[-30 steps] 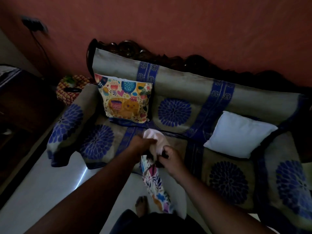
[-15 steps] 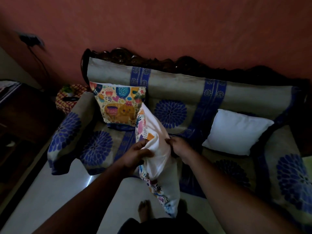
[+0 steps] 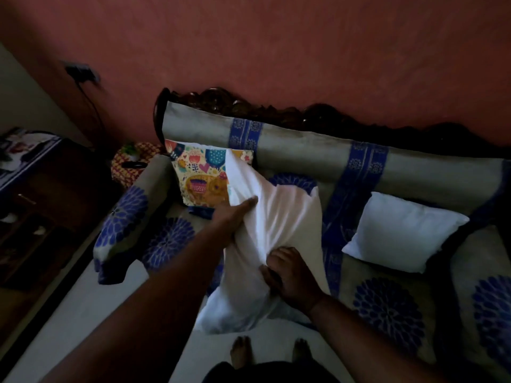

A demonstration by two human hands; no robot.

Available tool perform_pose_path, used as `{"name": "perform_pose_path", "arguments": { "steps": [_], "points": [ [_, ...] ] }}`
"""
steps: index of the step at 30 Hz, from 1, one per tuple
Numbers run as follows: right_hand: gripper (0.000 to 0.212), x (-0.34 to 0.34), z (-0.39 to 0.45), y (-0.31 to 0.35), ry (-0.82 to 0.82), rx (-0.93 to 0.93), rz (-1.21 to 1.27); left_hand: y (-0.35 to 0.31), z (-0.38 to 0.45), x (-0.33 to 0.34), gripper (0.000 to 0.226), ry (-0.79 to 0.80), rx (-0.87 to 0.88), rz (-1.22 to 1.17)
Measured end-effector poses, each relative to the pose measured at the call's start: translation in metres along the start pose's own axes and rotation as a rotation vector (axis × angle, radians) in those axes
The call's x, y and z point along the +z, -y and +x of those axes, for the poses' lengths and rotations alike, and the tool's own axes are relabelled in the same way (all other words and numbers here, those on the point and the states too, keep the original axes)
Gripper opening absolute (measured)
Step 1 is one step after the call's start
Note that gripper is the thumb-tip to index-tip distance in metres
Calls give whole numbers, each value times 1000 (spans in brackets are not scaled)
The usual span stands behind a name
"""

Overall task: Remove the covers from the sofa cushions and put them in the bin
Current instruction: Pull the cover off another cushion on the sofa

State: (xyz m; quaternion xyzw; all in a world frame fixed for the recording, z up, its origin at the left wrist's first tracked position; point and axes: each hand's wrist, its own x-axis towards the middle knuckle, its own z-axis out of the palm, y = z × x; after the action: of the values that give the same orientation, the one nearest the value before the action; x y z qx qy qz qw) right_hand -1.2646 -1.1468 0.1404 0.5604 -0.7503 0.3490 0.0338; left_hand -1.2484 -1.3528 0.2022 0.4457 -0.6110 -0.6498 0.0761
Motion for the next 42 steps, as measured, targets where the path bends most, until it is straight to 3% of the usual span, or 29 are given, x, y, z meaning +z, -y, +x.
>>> {"name": "perform_pose_path", "arguments": {
  "steps": [2,4,7,10,13,15,19,23,26,29,31,34,36,40,42],
  "points": [
    [35,-1,-5,-13,38,-3,-4,11,9,3,57,-16,124,173],
    [36,-3,-10,-24,60,48,49,17,5,5,35,10,241,201],
    [35,-6,-1,-31,-16,331,97,23,-9,10,16,70,279,108],
    [53,-17,39,-34,-199,632,139,30,-20,8,12,183,262,100],
    [50,-31,79,-41,-124,834,170,34,-29,9,14,267,277,122],
    [45,-33,87,-44,-88,858,136,32,-32,7,15,269,287,111],
    [24,-31,83,-53,-169,799,212,33,-32,1,15,261,267,94],
    [27,-36,78,-54,-188,769,370,35,-28,-3,10,205,271,140],
    [26,-40,76,-45,-90,735,514,27,-22,-2,9,154,286,227],
    [18,-36,75,-35,2,736,689,12,-18,4,45,146,279,123],
    [31,-33,76,-26,-6,726,734,2,-14,10,51,137,289,155],
    [29,-28,73,-25,-14,709,641,-7,-6,16,32,20,341,348],
    [16,-26,71,-29,-9,676,404,-9,-5,21,34,-33,334,381],
    [17,-28,65,-38,-68,398,-257,-6,-7,30,28,3,264,138],
    [20,-33,66,-39,-61,236,-414,-4,-6,31,29,-9,226,67]
  ]
}}
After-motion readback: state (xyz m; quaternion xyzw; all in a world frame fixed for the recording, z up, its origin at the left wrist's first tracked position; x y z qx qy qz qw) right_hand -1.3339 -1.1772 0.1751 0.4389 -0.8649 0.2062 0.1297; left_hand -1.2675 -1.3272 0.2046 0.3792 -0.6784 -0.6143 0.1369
